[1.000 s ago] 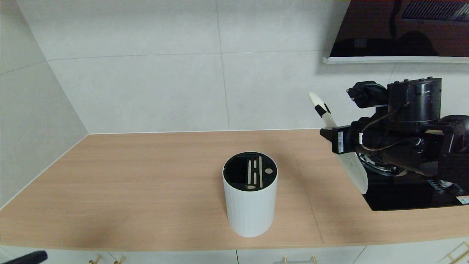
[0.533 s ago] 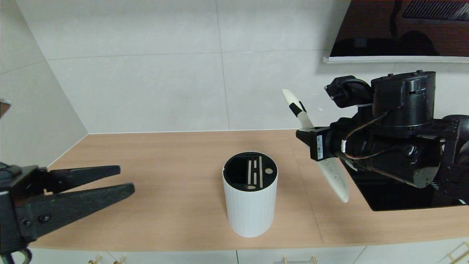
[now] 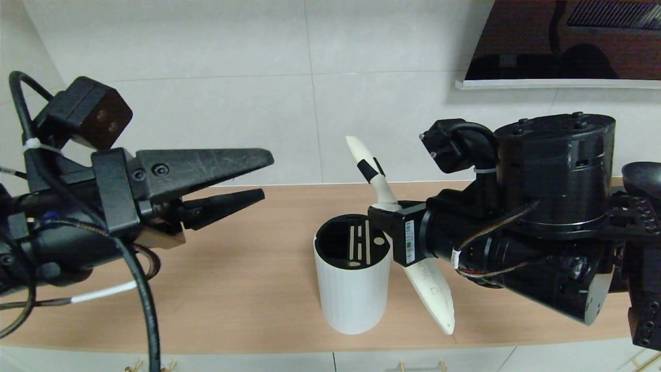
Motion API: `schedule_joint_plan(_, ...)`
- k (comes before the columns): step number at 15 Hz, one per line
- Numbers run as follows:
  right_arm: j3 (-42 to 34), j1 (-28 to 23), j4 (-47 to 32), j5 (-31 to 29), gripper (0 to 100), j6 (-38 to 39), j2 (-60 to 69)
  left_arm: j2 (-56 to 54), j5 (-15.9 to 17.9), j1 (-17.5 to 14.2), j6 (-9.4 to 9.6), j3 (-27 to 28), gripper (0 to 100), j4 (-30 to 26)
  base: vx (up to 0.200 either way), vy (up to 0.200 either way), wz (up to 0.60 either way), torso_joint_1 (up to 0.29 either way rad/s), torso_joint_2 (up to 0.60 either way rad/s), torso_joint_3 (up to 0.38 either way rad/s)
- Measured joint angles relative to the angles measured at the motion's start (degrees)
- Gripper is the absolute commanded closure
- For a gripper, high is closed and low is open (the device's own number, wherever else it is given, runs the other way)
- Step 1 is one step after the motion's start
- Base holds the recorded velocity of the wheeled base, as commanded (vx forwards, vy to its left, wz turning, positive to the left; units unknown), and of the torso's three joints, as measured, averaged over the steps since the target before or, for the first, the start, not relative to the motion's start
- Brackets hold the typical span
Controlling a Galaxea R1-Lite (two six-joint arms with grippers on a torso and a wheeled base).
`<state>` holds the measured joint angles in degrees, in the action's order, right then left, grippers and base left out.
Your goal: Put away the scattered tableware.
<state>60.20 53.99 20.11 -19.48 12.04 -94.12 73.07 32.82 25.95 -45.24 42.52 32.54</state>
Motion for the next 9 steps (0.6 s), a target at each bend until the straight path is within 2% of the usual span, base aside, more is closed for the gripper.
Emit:
schedule_joint_plan(2,0.41,1.46,0.11,0.24,100,1.89,-0.63,3.56,-3.64,1.5,-2.72,-2.67,0,11.2,0.0,0.0,0.0,0.0,0.0,0.0)
schedule_joint_plan(3,0.41,2.07,0.13,0.38,100,2.38,-0.98,5.67,-6.92,2.79,-3.1,-3.47,0,13.53,0.0,0.0,0.0,0.0,0.0,0.0)
schedule_joint_plan(4,0.41,2.38,0.16,0.44,100,2.62,-1.35,7.91,-10.92,4.66,-3.21,-3.77,0,14.68,0.0,0.0,0.0,0.0,0.0,0.0)
schedule_joint_plan(6,0.35,2.62,0.55,0.49,100,2.79,-2.1,11.61,-15.52,7.69,-3.18,-3.19,0,15.38,0.0,0.0,0.0,0.0,0.0,0.0)
schedule_joint_plan(9,-0.26,4.22,4.29,0.22,100,2.57,-3.34,15.35,-16.48,9.35,-3.32,-2.17,0,15.56,0.0,0.0,0.0,0.0,0.0,0.0)
